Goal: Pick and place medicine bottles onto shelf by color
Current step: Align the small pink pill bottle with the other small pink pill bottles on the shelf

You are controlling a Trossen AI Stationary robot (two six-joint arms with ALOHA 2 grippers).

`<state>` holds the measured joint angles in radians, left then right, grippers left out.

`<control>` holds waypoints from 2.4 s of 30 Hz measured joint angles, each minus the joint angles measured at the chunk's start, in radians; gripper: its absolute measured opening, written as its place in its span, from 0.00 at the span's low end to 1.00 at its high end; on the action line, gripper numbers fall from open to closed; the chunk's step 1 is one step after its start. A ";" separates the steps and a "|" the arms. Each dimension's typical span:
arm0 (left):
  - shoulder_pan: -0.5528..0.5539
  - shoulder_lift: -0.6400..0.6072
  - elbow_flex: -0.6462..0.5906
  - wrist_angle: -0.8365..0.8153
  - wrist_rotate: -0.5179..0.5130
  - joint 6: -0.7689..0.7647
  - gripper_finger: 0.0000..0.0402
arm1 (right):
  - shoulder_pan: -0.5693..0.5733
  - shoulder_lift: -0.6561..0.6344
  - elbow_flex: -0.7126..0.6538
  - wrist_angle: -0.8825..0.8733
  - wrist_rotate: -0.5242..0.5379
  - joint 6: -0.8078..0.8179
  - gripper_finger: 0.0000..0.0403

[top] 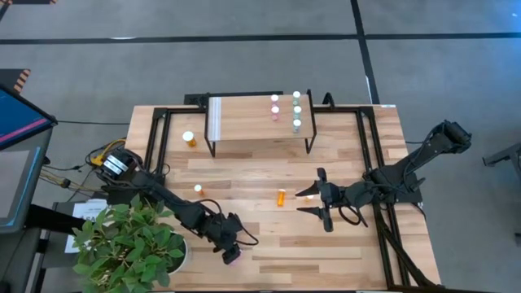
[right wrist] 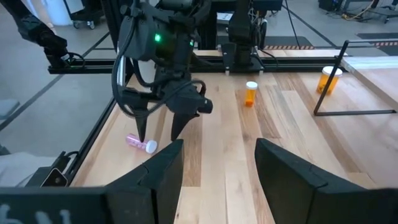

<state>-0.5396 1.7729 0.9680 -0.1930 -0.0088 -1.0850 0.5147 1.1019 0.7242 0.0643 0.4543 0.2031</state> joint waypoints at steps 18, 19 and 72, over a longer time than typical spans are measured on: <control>0.003 0.136 0.181 -0.172 0.020 0.090 0.75 | 0.000 0.034 -0.001 0.001 0.004 0.010 0.54; 0.002 0.138 0.191 -0.188 0.014 0.098 0.75 | 0.000 0.034 -0.001 -0.001 0.004 0.010 0.54; -0.066 0.004 0.213 -0.394 -0.040 -0.112 0.57 | 0.000 0.033 0.000 -0.003 0.004 0.014 0.54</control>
<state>-0.6060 1.7767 1.1815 -0.5872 -0.0491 -1.1970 0.5148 1.1351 0.7242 0.0608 0.4580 0.2173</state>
